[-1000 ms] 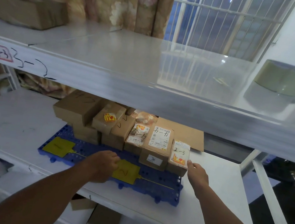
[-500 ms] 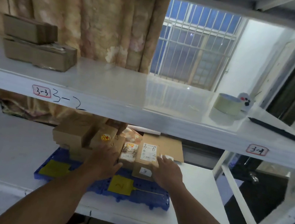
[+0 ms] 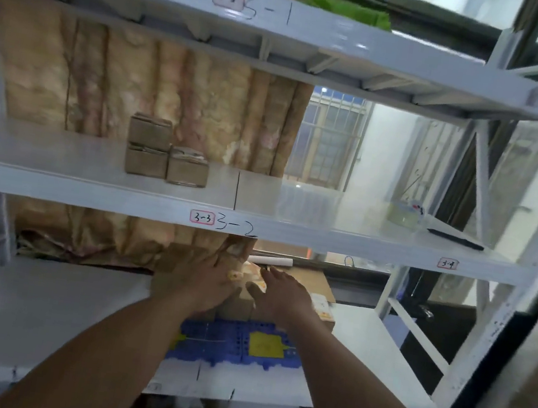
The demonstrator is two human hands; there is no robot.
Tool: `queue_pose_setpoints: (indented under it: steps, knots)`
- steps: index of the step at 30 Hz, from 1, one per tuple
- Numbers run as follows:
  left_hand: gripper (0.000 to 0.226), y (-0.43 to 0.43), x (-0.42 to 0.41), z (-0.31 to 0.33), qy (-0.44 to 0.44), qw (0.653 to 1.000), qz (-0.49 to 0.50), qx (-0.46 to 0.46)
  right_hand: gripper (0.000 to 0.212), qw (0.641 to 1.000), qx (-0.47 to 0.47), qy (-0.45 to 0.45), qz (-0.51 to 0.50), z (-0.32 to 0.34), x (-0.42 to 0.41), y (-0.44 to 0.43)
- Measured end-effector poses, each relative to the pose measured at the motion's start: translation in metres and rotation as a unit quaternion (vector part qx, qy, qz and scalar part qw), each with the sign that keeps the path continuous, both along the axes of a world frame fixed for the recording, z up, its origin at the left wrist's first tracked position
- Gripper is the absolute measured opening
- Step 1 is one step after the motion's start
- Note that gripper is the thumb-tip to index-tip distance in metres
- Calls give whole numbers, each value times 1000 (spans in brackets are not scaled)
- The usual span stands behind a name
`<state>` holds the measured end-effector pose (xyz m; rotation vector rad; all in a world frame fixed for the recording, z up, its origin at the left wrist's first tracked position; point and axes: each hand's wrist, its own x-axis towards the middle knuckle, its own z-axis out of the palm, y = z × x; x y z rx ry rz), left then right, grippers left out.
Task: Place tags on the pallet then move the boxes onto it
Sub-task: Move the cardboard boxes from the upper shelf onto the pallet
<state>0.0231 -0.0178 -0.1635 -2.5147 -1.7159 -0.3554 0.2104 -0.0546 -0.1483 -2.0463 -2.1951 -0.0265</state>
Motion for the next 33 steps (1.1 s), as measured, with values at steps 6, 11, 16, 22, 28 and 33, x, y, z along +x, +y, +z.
queue_pose_setpoints:
  steps: [6, 11, 16, 22, 28, 33]
  knots:
    - [65, -35, -57, 32, -16, 999, -15, 35, 61, 999, 20, 33, -26, 45, -52, -41]
    - [71, -72, -93, 51, -10, 998, -26, 59, 58, 997, 43, 58, -25, 67, -85, -86]
    - [69, -106, -137, 71, 21, 996, -8, 85, 60, 993, 69, 85, -43, 73, -120, -124]
    - [73, -134, -198, 106, 54, 995, 26, 84, 56, 993, 92, 60, -30, 96, -178, -157]
    - [76, -110, -236, 135, 59, 992, 42, 103, 65, 990, 123, 67, -15, 136, -222, -135]
    - [78, -55, -270, 154, 30, 990, 45, 132, 65, 985, 157, 68, -18, 163, -254, -81]
